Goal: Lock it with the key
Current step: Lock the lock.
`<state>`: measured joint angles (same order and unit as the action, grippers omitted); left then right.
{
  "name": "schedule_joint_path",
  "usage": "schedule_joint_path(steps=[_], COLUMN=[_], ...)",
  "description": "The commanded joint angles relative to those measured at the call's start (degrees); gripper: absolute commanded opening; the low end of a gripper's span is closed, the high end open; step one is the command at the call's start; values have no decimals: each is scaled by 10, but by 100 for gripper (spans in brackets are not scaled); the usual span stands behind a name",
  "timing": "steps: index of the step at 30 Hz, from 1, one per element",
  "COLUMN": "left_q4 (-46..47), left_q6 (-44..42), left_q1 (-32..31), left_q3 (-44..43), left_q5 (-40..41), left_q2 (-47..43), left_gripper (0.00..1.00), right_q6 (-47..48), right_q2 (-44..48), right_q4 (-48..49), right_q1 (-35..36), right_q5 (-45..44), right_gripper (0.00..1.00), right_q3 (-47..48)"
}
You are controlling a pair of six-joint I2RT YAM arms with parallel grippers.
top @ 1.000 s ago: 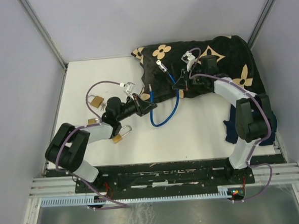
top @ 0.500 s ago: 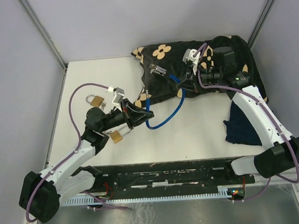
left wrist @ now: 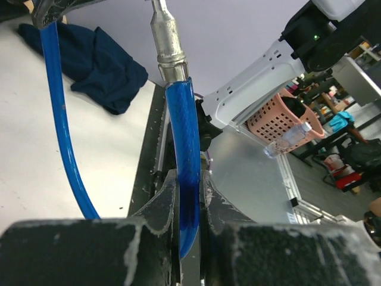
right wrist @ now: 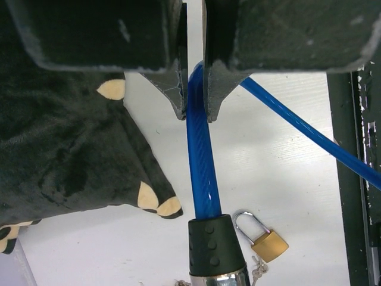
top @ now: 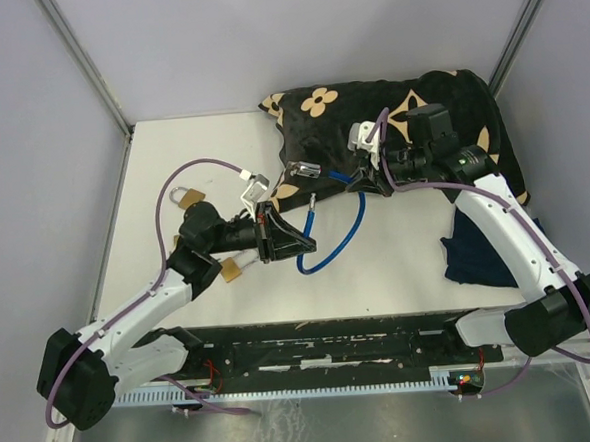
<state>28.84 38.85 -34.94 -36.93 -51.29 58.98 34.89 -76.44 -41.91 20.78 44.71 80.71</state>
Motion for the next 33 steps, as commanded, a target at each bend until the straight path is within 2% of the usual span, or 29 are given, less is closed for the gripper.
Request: schedule_joint_path(steps=[1,8,33], left_q4=[-5,47,41], left_q6=[62,122,168], left_q1=[-4,-4,9], left_q3=[-17,-13,-26], left_q5=[-3,17,41], left_q2=[6,19,51], left_gripper=[3,3,3], right_q6=[30,43,72], right_q2=[22,25,29], right_q4=[8,2,-24], right_q1=[2,4,6], right_q5=[4,18,18], right_gripper=[2,2,2], right_q3=[-1,-7,2])
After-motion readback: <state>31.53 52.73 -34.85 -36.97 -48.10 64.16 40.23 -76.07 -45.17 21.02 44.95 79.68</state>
